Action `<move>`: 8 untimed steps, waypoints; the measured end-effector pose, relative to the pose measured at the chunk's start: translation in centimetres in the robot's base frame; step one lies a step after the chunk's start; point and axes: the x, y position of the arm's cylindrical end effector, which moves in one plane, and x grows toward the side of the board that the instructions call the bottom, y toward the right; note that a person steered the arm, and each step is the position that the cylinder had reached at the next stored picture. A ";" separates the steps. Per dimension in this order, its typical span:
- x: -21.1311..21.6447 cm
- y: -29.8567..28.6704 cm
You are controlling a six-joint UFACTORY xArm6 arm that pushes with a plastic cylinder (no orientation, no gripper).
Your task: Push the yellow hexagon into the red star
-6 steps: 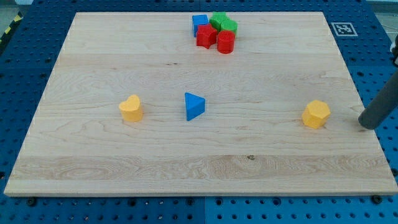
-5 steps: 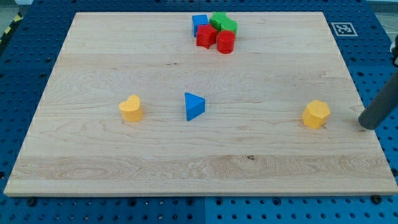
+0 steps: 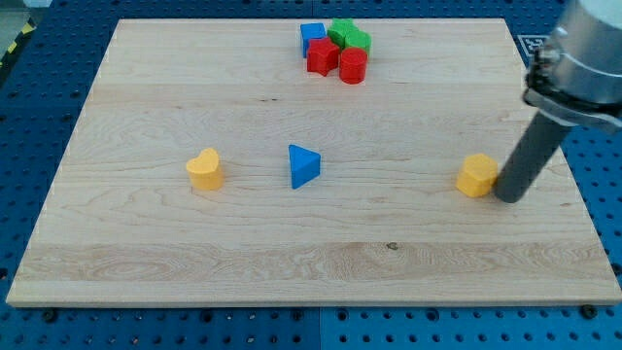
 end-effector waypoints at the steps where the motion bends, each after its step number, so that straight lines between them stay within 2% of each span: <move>1: 0.0 -0.6; 5: -0.2 -0.7; 8: -1.3 -3.8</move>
